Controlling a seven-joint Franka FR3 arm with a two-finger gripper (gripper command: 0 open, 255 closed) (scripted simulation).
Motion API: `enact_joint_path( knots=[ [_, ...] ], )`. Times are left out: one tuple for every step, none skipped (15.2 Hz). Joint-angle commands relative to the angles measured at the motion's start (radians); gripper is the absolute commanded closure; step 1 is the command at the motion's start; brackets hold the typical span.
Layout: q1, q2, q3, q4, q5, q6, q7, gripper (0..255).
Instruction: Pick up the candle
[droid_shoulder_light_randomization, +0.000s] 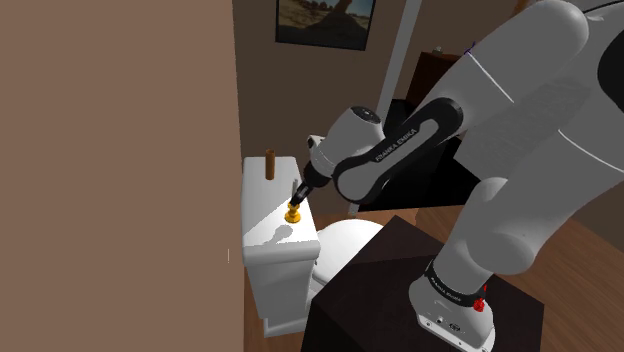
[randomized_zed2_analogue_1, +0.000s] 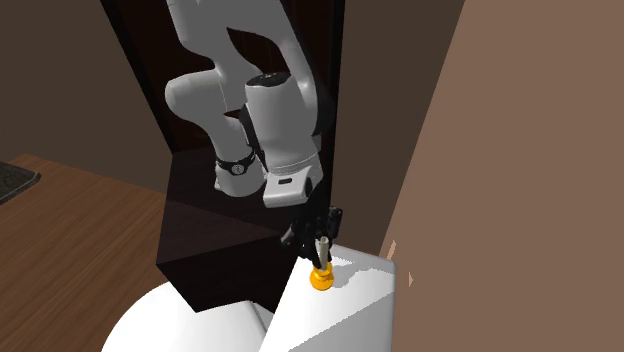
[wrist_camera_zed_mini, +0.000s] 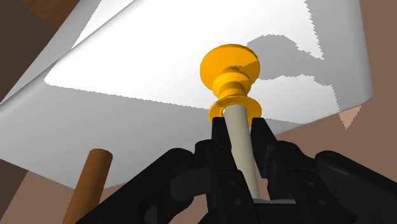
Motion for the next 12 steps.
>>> enact_joint_path(
  knots=[
    [-0.007,-0.03,0.007,0.004,-0.007,-0.036,0.009,255],
    [-0.01,-0.047,0.008,0.007,-0.01,-0.055,0.012,255],
    [-0.012,-0.063,0.009,0.011,-0.012,-0.074,0.014,255],
    [-0.014,-0.078,0.009,0.014,-0.014,-0.093,0.016,255],
    [-0.016,-0.093,0.01,0.018,-0.016,-0.112,0.018,255],
    [-0.017,-0.108,0.01,0.023,-0.019,-0.131,0.019,255],
    [-0.019,-0.123,0.01,0.027,-0.02,-0.15,0.021,255],
    [-0.021,-0.137,0.01,0.032,-0.022,-0.169,0.023,255],
    [-0.022,-0.15,0.01,0.037,-0.024,-0.188,0.024,255],
    [-0.023,-0.163,0.01,0.042,-0.026,-0.206,0.026,255],
    [-0.024,-0.165,0.01,0.043,-0.026,-0.209,0.026,255],
    [-0.024,-0.165,0.01,0.043,-0.026,-0.209,0.026,255]
  ],
)
